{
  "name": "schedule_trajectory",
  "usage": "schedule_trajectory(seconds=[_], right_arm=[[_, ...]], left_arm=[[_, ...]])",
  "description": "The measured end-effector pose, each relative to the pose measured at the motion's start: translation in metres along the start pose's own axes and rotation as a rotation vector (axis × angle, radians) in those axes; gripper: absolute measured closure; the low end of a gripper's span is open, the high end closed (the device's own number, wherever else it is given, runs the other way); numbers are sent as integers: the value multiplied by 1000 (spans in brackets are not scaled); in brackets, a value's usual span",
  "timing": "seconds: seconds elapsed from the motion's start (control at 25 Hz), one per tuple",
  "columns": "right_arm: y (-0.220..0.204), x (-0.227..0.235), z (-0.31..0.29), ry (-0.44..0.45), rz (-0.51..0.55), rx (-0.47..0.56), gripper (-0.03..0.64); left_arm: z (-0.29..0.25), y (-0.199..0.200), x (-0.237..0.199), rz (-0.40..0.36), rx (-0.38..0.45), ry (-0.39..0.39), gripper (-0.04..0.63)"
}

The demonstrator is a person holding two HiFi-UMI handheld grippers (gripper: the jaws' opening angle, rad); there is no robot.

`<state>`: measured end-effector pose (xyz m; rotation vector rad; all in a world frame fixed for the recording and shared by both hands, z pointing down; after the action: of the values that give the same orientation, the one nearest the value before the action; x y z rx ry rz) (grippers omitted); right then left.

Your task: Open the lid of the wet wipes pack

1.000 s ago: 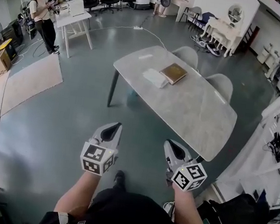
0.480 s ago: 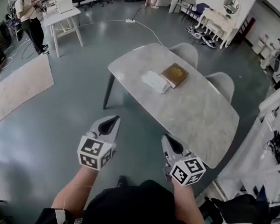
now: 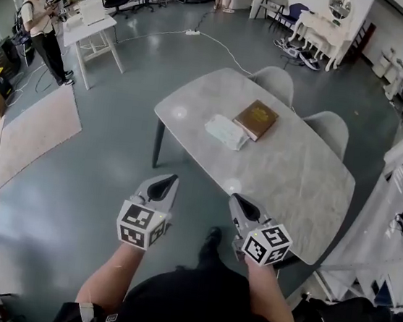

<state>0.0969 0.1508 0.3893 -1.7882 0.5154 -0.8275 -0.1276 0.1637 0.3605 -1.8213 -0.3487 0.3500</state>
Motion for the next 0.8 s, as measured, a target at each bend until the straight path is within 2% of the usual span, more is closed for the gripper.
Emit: schedule_trajectory(seconds=[0.2, 0.32, 0.52, 0.8], right_arm=[[24, 67, -39, 33, 19, -10, 615], [37, 109, -59, 38, 39, -25, 615], [49, 169, -77, 24, 4, -51, 615], [56, 199, -107, 29, 14, -92, 615]], left_arm=[[-82, 13, -13, 5, -36, 17, 584], [-131, 17, -10, -11, -79, -15, 584], [-190, 27, -3, -26, -125, -33, 584], [-239, 30, -24, -21, -142, -35, 584]])
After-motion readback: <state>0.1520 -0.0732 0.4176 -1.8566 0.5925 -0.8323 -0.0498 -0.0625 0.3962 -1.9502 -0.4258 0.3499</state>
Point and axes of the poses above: the fingertips, and each gripper's own axes: z backward along the fingers, x to its right, y out of its top, the point moved 6 cm from there along z, backward along the fingers, and after that the axes turned 2 degrees about -x, right-handed, at the moved point
